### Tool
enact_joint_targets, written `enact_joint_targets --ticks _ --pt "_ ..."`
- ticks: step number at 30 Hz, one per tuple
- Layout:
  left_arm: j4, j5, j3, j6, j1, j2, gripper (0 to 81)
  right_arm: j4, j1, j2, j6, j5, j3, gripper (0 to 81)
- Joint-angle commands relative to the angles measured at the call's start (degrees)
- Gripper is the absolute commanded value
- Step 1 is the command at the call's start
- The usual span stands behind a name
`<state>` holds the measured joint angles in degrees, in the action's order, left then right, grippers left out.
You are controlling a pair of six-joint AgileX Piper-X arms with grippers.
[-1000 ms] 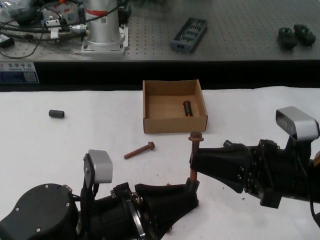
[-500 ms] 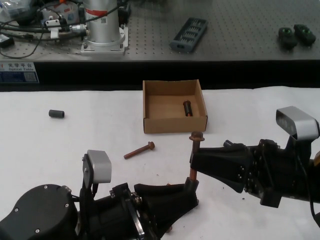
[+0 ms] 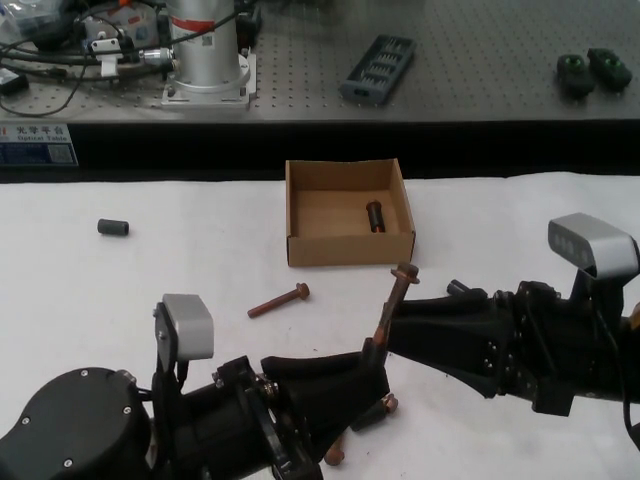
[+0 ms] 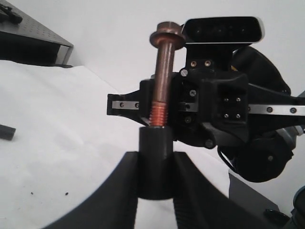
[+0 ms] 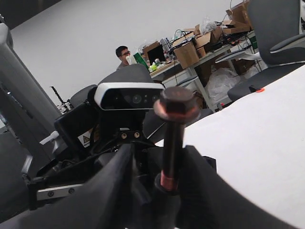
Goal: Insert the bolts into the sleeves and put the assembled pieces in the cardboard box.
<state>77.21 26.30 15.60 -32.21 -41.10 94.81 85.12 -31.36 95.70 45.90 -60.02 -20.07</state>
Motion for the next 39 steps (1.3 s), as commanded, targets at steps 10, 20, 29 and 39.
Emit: enact_joint_targets --ticks 10,20,29,39 --pt "2.65 -5.60 2.15 -0.84 0.41 -0.16 9.4 2.32 0.05 0.11 4.65 -3.72 0.35 21.5" --pt "11.67 -12.38 2.15 -0.96 0.41 -0.16 9.4 2.32 1.84 0.11 4.65 -3.95 0.35 21.5" --pt "11.79 -12.37 2.15 -3.86 0.41 -0.16 9.4 2.22 2.04 0.11 5.12 -3.57 0.35 21.1" --pt "11.79 -8.15 2.30 -3.84 0.41 -0.16 9.4 -1.95 2.04 0.11 2.87 -1.03 0.35 3.2"
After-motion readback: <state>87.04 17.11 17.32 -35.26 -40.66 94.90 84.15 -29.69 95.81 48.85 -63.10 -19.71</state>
